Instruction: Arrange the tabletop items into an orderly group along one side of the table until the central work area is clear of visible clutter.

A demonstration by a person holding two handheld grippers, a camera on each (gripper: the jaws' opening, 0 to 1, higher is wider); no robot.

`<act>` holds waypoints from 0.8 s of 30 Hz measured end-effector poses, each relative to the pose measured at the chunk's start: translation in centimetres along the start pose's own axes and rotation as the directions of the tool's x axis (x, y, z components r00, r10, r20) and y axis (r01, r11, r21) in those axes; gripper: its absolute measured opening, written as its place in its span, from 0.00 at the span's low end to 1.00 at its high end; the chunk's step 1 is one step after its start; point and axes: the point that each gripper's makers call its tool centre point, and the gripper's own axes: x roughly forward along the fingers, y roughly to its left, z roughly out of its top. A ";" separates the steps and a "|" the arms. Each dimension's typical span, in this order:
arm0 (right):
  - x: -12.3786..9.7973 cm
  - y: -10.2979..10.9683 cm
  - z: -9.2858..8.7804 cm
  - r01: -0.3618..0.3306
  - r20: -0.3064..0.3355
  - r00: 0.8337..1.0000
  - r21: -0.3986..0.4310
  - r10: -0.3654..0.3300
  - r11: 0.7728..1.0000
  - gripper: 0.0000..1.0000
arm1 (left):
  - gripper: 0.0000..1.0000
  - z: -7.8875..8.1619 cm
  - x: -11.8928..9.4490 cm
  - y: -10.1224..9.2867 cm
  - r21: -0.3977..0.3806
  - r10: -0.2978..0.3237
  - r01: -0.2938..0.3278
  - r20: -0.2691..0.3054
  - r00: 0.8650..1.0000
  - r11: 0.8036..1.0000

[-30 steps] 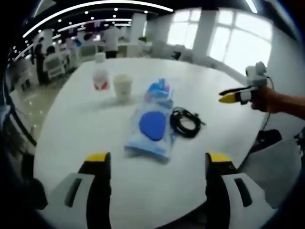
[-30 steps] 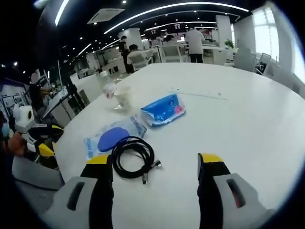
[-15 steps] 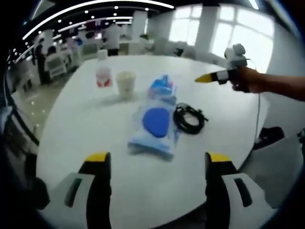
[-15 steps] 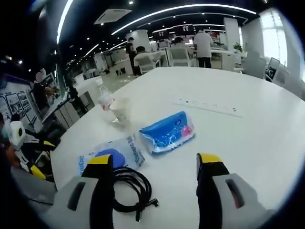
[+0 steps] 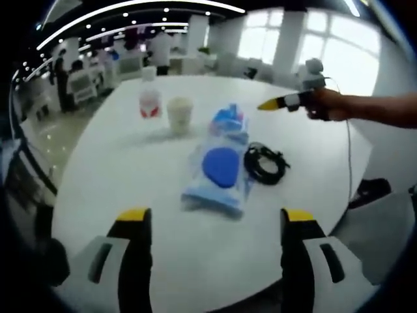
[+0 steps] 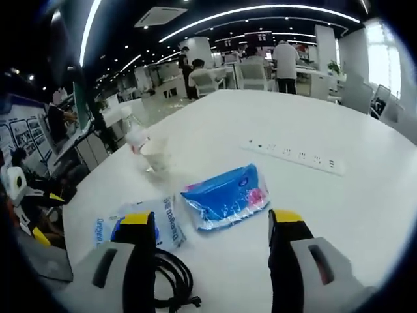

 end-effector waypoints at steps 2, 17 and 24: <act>0.4 -0.5 0.1 0.000 -0.006 1.000 -0.003 0.000 1.000 0.71 | 0.78 0.0 0.0 0.0 0.000 0.001 -0.001 0.000 1.000 1.000; 6.6 -5.2 2.4 -0.006 -0.038 0.999 0.003 0.006 1.000 0.70 | 0.78 0.0 -0.2 0.4 0.014 0.018 -0.018 -0.009 1.000 1.000; 9.0 -6.4 3.2 0.010 -0.044 0.999 0.090 -0.006 0.996 0.69 | 0.80 -0.1 0.0 -0.1 0.024 0.001 0.000 -0.015 1.000 1.000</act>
